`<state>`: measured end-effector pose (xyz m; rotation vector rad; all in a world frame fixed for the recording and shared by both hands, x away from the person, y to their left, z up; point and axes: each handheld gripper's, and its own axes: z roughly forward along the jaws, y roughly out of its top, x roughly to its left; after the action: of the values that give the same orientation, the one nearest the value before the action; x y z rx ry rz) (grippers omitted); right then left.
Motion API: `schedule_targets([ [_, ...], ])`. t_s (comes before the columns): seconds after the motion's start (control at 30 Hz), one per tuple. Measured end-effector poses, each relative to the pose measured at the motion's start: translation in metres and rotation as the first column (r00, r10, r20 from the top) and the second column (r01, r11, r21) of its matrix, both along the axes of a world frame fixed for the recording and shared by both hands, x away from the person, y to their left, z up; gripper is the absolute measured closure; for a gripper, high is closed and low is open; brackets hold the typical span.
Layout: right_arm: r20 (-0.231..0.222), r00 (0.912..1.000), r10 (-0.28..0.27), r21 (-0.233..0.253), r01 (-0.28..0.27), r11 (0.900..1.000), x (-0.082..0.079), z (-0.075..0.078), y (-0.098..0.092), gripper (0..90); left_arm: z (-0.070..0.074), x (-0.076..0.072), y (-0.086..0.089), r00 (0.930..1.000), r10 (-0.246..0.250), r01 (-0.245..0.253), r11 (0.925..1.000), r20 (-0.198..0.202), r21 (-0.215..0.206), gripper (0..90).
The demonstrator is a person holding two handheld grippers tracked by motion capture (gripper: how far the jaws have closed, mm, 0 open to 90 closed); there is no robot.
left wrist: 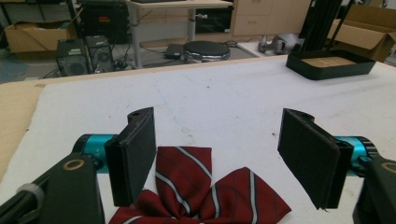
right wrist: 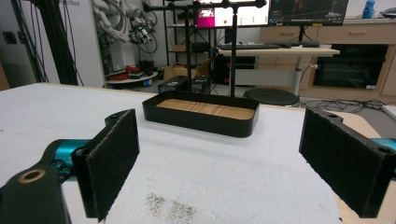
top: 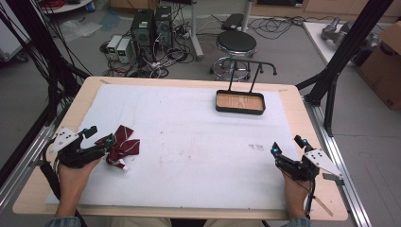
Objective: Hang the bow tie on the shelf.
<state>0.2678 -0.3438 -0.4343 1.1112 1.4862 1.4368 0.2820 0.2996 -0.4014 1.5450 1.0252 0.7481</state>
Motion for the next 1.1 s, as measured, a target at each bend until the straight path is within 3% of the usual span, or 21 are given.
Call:
schedule_targets([
  [0.33,-0.004,1.0,0.007,-0.001,-0.007,1.0,0.001,0.0,0.0,11.2,-0.002,0.0,0.002,0.9999,-0.008,0.008,1.0,-0.012,0.004,30.0],
  [0.47,-0.006,1.0,0.007,-0.001,-0.007,1.0,0.001,0.0,0.0,11.2,-0.005,0.001,0.004,0.9989,0.001,0.0,0.9999,-0.047,0.012,32.4],
  [0.53,-0.007,0.9999,0.01,-0.005,-0.01,1.0,0.001,0.0,0.0,11.2,-0.009,0.004,0.005,0.9956,0.011,-0.01,0.9998,-0.093,0.017,32.8],
  [0.6,-0.006,0.9999,0.01,-0.005,-0.01,1.0,0.001,0.0,0.0,11.2,-0.01,0.005,0.005,0.9942,0.017,-0.016,0.9997,-0.106,0.017,33.0],
  [0.7,-0.007,0.9999,0.013,-0.002,-0.013,1.0,0.001,0.0,0.0,11.2,-0.015,0.008,0.006,0.9881,0.038,-0.034,0.999,-0.149,0.03,34.0],
  [0.77,-0.012,0.9998,0.014,0.001,-0.014,1.0,0.001,0.0,0.001,11.2,-0.02,0.011,0.006,0.979,0.046,-0.039,0.9985,-0.199,0.039,34.6],
  [0.83,-0.011,0.9998,0.014,-0.004,-0.015,1.0,0.002,-0.001,0.0,11.2,-0.021,0.011,0.006,0.9768,0.052,-0.045,0.9982,-0.208,0.039,35.7],
  [0.93,-0.009,0.9999,0.014,-0.005,-0.014,1.0,0.002,0.0,0.001,11.2,-0.024,0.015,0.006,0.9669,0.065,-0.054,0.9973,-0.247,0.051,35.7],
  [0.97,-0.009,0.9999,0.013,-0.005,-0.013,1.0,0.002,-0.001,0.001,11.2,-0.026,0.017,0.005,0.9608,0.072,-0.057,0.9963,-0.268,0.065,35.7],
  [1.03,-0.009,0.9999,0.013,-0.005,-0.013,1.0,0.002,-0.001,0.001,11.3,-0.027,0.018,0.004,0.9579,0.075,-0.055,0.9954,-0.277,0.078,35.7],
  [1.07,-0.009,0.9999,0.013,-0.006,-0.013,1.0,0.002,-0.001,0.001,11.2,-0.03,0.021,0.001,0.9519,0.077,-0.051,0.9941,-0.296,0.096,35.8],
  [1.1,-0.01,0.9999,0.014,-0.01,-0.014,1.0,0.002,-0.001,0.001,11.2,-0.03,0.021,0.001,0.9519,0.077,-0.051,0.9941,-0.296,0.096,35.8],
])
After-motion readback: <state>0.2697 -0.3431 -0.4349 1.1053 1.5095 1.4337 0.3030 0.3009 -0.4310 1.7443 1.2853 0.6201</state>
